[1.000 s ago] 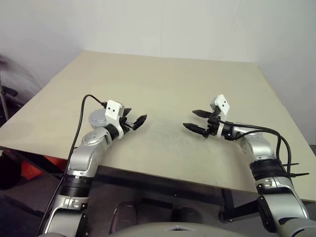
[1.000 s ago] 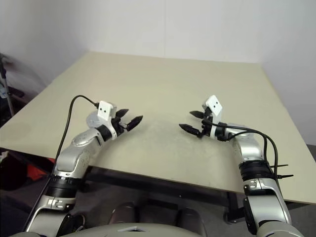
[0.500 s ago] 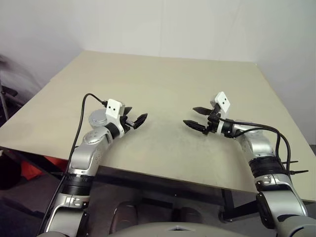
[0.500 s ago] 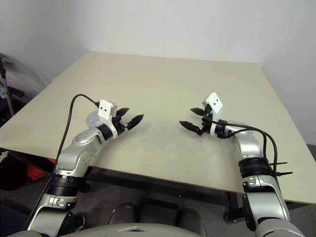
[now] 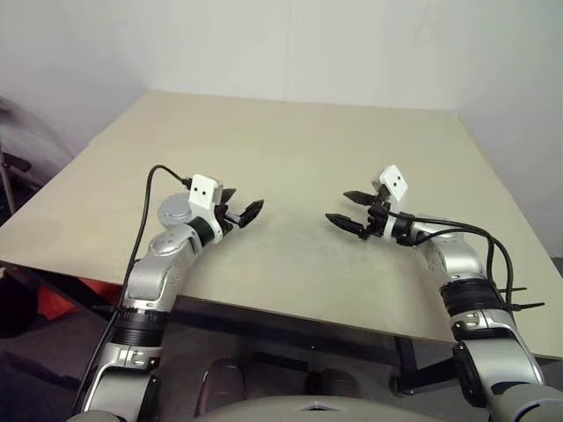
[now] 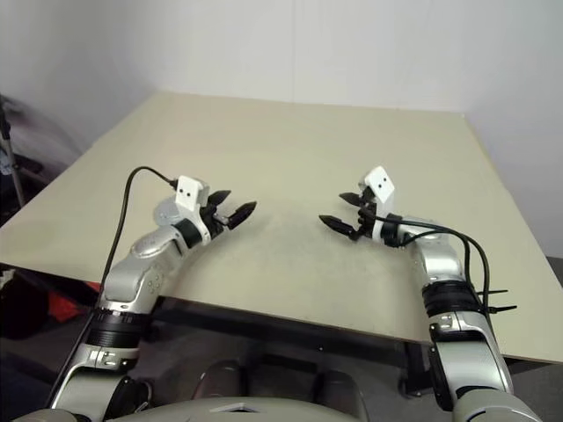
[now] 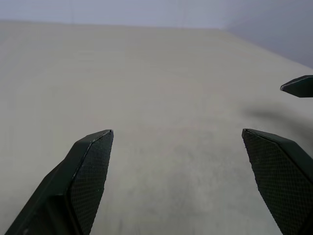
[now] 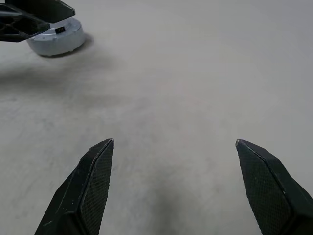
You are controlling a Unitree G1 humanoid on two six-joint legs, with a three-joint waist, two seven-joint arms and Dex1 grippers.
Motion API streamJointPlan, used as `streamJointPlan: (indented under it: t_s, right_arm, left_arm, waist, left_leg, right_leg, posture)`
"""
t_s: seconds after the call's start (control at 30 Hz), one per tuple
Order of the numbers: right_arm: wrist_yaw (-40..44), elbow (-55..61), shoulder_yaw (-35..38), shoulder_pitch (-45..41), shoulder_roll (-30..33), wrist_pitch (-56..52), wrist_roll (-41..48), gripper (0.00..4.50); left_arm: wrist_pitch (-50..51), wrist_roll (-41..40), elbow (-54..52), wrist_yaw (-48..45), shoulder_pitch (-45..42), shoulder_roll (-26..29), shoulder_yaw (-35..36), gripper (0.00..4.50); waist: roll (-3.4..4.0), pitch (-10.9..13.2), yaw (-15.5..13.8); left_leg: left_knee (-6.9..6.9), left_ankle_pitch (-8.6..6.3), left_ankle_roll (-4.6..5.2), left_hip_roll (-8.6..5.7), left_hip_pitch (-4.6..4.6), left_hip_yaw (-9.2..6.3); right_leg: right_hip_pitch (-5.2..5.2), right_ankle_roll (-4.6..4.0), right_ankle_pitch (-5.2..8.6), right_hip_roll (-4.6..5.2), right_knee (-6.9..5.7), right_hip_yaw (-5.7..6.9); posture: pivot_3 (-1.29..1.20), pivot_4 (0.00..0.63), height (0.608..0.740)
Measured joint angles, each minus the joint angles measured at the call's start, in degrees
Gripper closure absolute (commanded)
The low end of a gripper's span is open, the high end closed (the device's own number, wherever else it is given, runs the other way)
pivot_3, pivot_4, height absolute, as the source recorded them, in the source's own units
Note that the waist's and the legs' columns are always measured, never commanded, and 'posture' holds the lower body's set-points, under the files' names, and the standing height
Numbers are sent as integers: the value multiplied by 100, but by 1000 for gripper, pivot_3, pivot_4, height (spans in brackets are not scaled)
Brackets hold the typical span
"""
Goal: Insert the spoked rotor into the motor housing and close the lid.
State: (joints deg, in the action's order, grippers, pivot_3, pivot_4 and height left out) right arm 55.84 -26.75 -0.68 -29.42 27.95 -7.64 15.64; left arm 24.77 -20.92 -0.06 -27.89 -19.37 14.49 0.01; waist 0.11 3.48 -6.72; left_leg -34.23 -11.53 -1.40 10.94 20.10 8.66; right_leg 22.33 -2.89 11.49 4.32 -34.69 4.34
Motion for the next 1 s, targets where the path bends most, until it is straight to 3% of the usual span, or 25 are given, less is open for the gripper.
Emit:
streamJointPlan:
  t_s: [1.0]
  right_arm:
    - [-310,284,3,114,-64,-79,-14,0]
  left_arm:
    - [-17,96,169,4,-74,-23,9,25]
  waist:
    - [0,2,121]
  left_leg:
    - [5,-2,2,0,9,-1]
  right_leg:
    - [8,-2,2,2,3,0]
  posture:
    - [0,0,740]
